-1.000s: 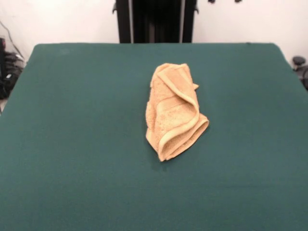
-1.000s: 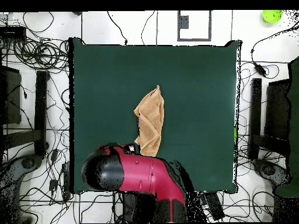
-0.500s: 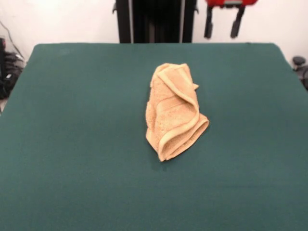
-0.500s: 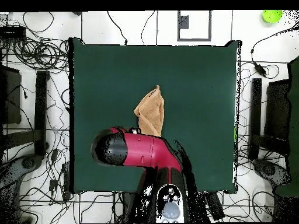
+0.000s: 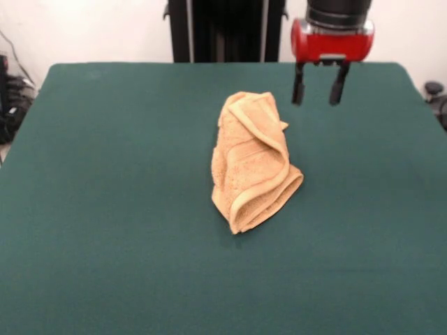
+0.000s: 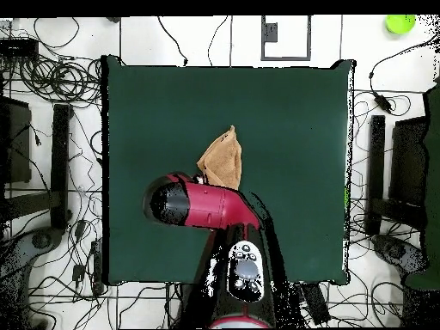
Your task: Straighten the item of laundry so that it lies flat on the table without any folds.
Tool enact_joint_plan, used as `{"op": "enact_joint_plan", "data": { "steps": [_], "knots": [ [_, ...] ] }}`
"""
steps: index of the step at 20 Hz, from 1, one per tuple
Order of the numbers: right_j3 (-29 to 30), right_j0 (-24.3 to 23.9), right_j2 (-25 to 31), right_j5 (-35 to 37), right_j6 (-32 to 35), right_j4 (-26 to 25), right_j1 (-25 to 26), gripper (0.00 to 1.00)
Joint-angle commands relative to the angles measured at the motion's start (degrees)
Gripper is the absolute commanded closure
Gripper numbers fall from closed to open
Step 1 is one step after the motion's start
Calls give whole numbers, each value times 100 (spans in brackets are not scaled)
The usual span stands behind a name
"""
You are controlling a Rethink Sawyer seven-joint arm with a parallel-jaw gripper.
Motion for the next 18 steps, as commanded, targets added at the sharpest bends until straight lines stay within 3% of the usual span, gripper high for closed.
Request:
{"op": "enact_joint_plan", "data": {
  "steps": [1,5,12,18],
  "knots": [
    [-155,482,64,-694,1977,588,584,0],
    [139,366,312,-1157,1972,806,676,0],
    [586,-284,778,-1579,1498,481,685,0],
    [594,127,676,-1527,1868,832,660,0]
  ]
}}
